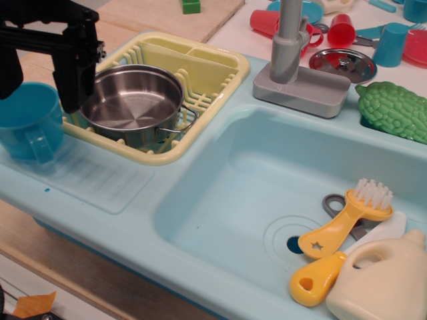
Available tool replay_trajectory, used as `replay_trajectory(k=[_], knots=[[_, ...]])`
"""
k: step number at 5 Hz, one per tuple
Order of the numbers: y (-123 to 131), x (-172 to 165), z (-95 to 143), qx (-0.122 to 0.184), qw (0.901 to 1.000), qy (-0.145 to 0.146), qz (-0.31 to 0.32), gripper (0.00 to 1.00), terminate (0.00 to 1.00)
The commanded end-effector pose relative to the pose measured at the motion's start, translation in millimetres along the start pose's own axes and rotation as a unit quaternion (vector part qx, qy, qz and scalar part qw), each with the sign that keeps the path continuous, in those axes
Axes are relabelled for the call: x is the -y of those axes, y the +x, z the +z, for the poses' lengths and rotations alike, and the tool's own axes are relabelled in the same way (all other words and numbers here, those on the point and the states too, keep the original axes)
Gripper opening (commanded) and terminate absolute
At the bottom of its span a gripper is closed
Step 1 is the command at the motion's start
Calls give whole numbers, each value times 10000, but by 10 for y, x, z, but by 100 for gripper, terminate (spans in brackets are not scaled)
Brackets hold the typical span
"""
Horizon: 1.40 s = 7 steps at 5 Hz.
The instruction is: Put cup into pot or pan
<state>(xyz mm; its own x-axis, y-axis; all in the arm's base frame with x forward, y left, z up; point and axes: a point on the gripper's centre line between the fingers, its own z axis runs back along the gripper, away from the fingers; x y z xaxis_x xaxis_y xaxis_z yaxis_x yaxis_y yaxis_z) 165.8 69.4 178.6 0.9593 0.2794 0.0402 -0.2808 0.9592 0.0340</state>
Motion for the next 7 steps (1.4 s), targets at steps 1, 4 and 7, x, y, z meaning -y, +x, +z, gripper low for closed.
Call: replay_trajectory(k=[1, 4, 7], knots=[[0, 0, 0, 0, 10000, 0, 0, 100, 0], [113, -9, -268, -224, 9993, -315, -6, 100, 0], [107, 2, -391, -257, 9986, -439, 172, 0, 0]])
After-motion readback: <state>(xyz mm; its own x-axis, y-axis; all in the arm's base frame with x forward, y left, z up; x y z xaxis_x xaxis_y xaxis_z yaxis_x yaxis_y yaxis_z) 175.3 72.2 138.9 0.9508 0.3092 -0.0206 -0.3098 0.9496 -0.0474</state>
